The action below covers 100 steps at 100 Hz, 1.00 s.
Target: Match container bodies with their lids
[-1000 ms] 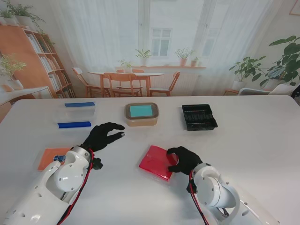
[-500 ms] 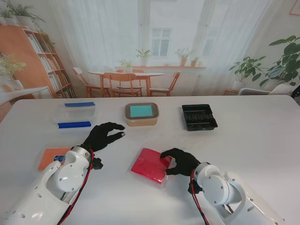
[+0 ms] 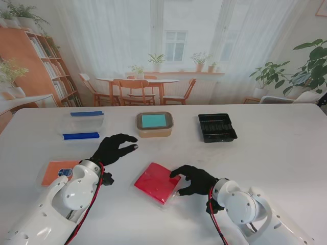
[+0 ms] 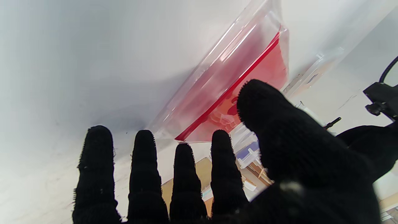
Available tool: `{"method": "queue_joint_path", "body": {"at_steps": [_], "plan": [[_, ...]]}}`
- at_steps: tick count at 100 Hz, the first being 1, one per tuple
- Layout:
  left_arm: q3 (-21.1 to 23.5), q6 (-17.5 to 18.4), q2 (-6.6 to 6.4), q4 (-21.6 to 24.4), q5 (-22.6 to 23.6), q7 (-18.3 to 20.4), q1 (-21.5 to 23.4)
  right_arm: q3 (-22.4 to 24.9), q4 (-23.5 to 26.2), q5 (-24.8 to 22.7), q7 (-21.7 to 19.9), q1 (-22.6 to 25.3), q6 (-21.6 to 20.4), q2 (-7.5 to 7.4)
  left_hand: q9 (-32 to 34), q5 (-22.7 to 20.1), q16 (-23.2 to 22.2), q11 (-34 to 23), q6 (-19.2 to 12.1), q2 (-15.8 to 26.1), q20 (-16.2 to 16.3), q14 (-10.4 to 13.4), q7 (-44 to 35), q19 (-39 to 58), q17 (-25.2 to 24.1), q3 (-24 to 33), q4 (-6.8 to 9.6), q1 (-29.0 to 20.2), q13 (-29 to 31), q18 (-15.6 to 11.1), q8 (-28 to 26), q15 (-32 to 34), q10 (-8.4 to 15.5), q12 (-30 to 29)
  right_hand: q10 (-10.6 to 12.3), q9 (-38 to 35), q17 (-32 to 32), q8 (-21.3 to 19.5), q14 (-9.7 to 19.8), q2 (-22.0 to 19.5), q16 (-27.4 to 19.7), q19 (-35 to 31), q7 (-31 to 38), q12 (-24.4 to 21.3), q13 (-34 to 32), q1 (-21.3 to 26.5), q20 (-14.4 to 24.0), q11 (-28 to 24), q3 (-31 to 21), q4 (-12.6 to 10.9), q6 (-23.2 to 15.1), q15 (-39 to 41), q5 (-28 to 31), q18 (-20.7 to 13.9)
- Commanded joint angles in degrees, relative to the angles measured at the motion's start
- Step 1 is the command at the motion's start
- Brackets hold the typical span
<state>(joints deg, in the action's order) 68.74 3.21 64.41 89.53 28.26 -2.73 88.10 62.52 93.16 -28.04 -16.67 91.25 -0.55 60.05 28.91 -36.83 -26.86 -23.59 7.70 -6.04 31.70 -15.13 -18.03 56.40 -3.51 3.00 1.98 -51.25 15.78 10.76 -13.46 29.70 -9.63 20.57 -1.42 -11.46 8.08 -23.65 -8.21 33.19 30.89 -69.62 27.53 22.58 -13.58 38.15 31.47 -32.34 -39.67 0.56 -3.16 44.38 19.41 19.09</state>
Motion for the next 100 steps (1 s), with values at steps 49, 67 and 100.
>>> {"method": "queue_joint_path", "body": {"at_steps": [49, 67, 100], "plan": [[-0.88, -1.53, -0.4, 2.99, -1.65, 3.21, 3.39, -0.3, -0.04, 2.8, -1.23, 0.64, -2.8, -0.1, 7.96, -2.94, -2.88, -2.28, 1.24, 1.94, 5.88, -3.82, -0.25, 11.13, 4.83, -1.89, 0.72, 1.57, 8.4, 3.98, -0.39, 7.4, -2.88, 1.28, 2.39, 1.24, -0.45, -0.79, 1.56, 1.73, -0.38, 2.35, -0.8, 0.84, 0.21, -0.91, 0.98, -0.46, -0.96, 1.09, -2.48, -1.51, 2.32, -0.87], [-2.45, -2.28, -0.68, 3.34, -2.75, 4.97, 3.9, -0.37, -0.41, 3.08, -0.5, 0.74, -2.99, 0.07, 8.68, -2.95, -3.0, -2.32, 1.64, 2.66, 6.25, -4.97, -0.33, 12.91, 7.15, -2.29, 0.63, 2.41, 10.68, 5.12, -0.51, 8.62, -3.51, 1.35, 2.4, 1.26, -0.44, -0.86, 1.56, 1.62, -0.31, 2.43, -0.93, 0.92, 0.21, -1.06, 1.16, -0.52, -0.86, 1.11, -2.52, -1.54, 2.33, -0.87], [-2.81, -6.75, -2.14, 5.17, -0.56, 10.93, 5.36, -0.2, -0.27, 4.11, 0.43, 1.35, -1.99, 0.39, 4.2, 2.31, -1.49, -0.43, 1.93, 4.73, 5.24, -5.9, 2.51, 12.16, 6.62, -3.43, 0.14, 5.02, 9.59, 5.55, 0.35, 6.88, -3.36, 0.45, 2.36, 1.26, -0.3, -0.99, 1.56, 1.55, -0.24, 2.57, -1.09, 0.98, 0.2, -0.99, 1.5, -0.59, -0.67, 1.09, -2.35, -1.58, 2.43, -0.66]]}}
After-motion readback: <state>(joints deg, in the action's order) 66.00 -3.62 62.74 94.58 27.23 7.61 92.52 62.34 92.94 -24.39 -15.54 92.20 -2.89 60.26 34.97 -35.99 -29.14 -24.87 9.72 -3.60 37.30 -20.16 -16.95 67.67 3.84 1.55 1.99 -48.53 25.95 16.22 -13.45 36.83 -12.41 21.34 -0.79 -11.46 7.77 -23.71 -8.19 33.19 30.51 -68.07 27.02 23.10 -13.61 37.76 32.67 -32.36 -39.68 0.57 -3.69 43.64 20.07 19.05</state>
